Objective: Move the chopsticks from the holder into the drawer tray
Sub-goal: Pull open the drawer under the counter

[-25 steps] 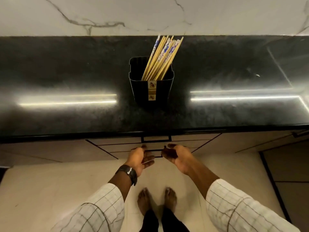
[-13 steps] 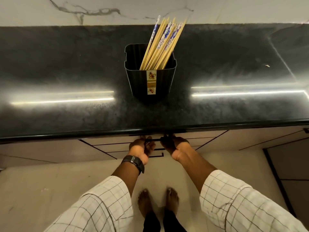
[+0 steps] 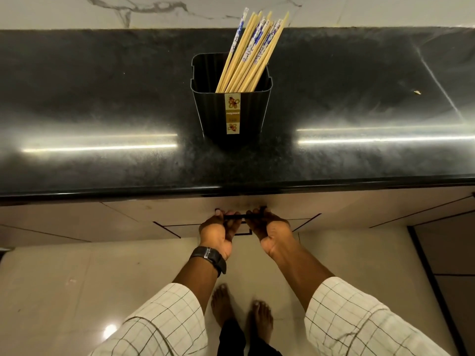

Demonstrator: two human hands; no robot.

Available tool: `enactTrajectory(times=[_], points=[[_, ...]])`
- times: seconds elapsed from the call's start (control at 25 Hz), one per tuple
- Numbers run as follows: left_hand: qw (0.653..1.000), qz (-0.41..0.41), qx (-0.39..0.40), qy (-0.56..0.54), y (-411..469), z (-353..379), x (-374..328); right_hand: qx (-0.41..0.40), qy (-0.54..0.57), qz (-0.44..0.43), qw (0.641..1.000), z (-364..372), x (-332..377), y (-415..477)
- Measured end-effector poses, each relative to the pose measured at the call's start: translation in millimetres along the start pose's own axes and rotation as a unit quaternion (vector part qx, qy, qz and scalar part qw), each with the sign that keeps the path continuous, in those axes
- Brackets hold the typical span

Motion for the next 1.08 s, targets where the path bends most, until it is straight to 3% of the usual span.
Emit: enactTrajectory(times=[0.68,1.08], points=[[0.997,0.009,-0.065,0.045,-77,-87,70,-0.043,-0.006,0.036,0.998,-107,-50,-68],[0.996,-0.019,-0.078,0.042,-100,-108,84,-0.067,0.003,0.031,0.997,-128,-62,-92]])
Point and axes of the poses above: each hand's wrist, its own y-axis towards the middle knuckle, its own z-axis out of the palm, x = y × z, the point moved 3 cm from there along y, towards the middle knuckle, and after that the axes turned 4 degrees about y, right-handed, at the moved point
